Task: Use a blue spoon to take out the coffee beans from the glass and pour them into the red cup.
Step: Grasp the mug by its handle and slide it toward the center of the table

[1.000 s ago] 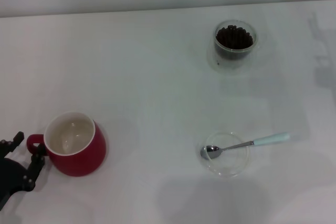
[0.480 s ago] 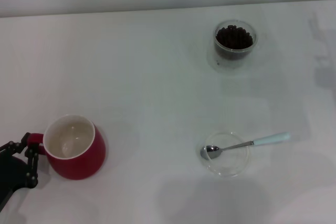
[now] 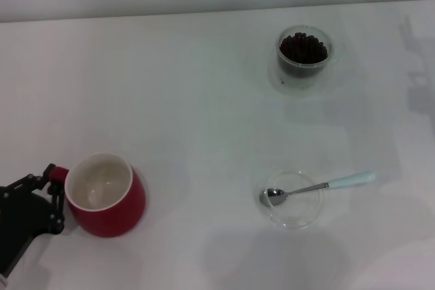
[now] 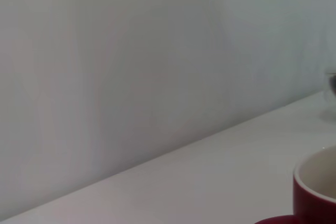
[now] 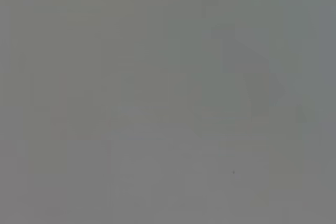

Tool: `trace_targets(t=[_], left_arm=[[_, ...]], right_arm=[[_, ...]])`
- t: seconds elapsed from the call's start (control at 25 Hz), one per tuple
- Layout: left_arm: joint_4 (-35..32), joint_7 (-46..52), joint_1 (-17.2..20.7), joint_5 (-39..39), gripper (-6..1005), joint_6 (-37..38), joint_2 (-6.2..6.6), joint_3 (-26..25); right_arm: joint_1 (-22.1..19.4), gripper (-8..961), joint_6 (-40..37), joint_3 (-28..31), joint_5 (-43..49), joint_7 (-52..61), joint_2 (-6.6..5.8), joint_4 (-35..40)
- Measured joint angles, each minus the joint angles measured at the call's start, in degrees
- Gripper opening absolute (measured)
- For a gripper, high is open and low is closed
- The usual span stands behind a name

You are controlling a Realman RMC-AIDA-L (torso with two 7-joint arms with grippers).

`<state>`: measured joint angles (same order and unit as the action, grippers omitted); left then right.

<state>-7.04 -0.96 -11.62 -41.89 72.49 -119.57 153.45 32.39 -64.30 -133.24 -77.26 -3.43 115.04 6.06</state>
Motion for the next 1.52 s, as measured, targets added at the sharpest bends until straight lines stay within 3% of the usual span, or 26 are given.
trace_targets(t=[1.52], left_arm=[[-6.9,-1.4,-4.1,4.1,139,-6.1,-0.23,0.5]], right_arm=[[-0.1,797,-0.5,0.0,0.0,0.0,-0.07,-0.8]])
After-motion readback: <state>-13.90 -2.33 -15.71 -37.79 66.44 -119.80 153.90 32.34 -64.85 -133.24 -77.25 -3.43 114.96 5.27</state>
